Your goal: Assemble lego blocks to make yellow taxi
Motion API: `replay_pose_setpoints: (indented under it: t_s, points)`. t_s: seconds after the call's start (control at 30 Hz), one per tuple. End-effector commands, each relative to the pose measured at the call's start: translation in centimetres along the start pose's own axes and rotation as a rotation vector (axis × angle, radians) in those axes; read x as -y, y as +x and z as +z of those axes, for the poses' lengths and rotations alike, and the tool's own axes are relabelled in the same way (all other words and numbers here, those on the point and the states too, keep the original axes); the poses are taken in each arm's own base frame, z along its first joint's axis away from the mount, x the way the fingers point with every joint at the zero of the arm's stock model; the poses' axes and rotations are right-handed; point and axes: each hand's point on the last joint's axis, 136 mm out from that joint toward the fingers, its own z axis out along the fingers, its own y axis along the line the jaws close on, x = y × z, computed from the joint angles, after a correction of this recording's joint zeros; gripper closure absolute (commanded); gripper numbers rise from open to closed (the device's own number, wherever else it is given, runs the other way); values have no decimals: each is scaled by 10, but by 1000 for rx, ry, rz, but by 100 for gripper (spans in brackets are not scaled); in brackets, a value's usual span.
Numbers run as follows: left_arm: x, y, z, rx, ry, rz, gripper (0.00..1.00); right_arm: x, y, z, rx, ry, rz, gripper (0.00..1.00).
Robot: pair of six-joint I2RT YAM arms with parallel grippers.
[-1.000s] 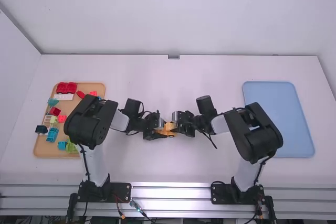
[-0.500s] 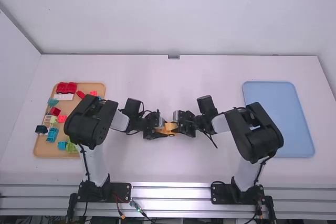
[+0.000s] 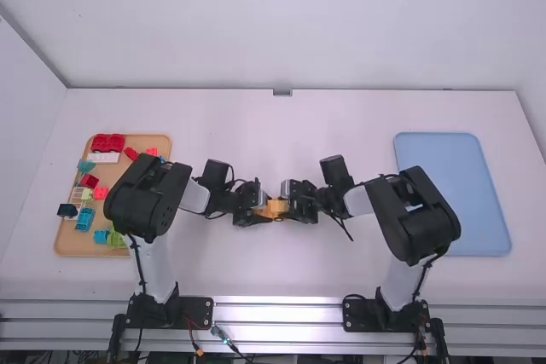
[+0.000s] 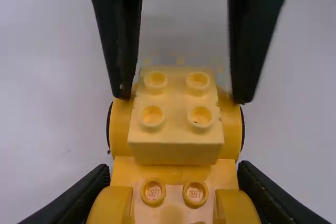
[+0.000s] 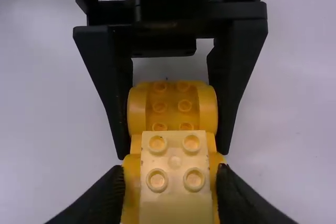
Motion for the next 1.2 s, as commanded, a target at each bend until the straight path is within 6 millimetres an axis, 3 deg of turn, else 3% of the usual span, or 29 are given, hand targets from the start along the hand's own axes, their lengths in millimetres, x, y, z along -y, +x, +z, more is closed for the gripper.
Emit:
replay_pose_setpoints:
  t_s: [0.0,0.17,0.27,0.37,0.4,0.43,0.47,0.5,0.73,1.0,1.17]
  points:
    - [-2,11,2,-48,-15,-27,43,5,-1,1,4,4,-4,45]
    - [-2,11,1,-48,-16,-29,43,16,-17,0,42,5,-27,36]
    - [-3,11,0,-47,-19,-31,43,20,-42,-5,143,-38,-69,30]
    - [-3,11,0,-48,-19,-29,43,26,-62,-16,241,-71,-88,30]
    - [-2,11,1,-48,-18,-29,43,27,-65,-19,256,-74,-91,33]
    - [-2,11,2,-48,-15,-27,43,28,-67,-22,269,-77,-91,46]
    - [-2,11,1,-47,-16,-28,43,29,-65,-23,267,-71,-84,82]
    - [-3,11,0,-47,-19,-30,43,30,-61,-24,255,-65,-72,100]
    - [-2,11,1,-48,-17,-26,43,11,-34,-12,143,-80,-16,100]
    - [-3,11,1,-48,-19,-28,43,0,-20,5,45,-70,5,100]
    - [-2,11,1,-48,-17,-30,43,-1,-15,6,18,-66,18,100]
